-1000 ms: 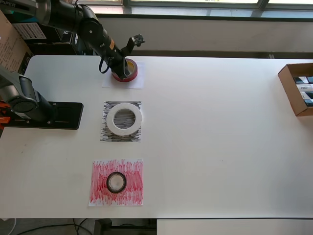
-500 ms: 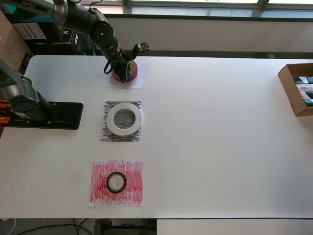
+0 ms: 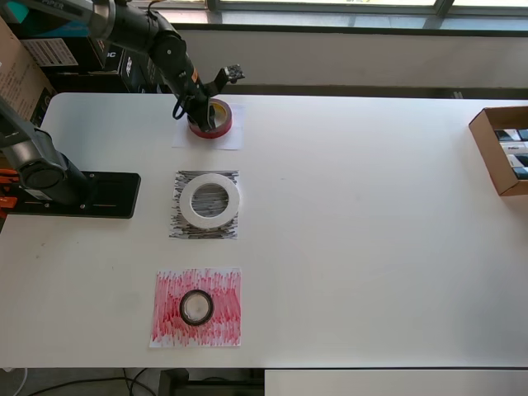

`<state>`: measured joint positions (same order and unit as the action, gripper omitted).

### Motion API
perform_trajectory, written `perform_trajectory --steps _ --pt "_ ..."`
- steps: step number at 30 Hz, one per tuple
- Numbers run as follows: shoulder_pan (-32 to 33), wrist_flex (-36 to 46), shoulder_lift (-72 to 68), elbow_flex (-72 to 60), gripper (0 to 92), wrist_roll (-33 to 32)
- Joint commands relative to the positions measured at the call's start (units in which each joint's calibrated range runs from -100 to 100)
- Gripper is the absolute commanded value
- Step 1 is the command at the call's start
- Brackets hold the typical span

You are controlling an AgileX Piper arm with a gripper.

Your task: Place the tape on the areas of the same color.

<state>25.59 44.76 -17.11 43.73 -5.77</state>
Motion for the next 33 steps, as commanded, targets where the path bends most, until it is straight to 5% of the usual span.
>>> perform_trajectory --steps 1,33 --pt "-0.32 0.34 -1.22 -0.62 40.5 0.11" --pt "-2.05 0.00 -2.91 -0.43 41.7 -0.06"
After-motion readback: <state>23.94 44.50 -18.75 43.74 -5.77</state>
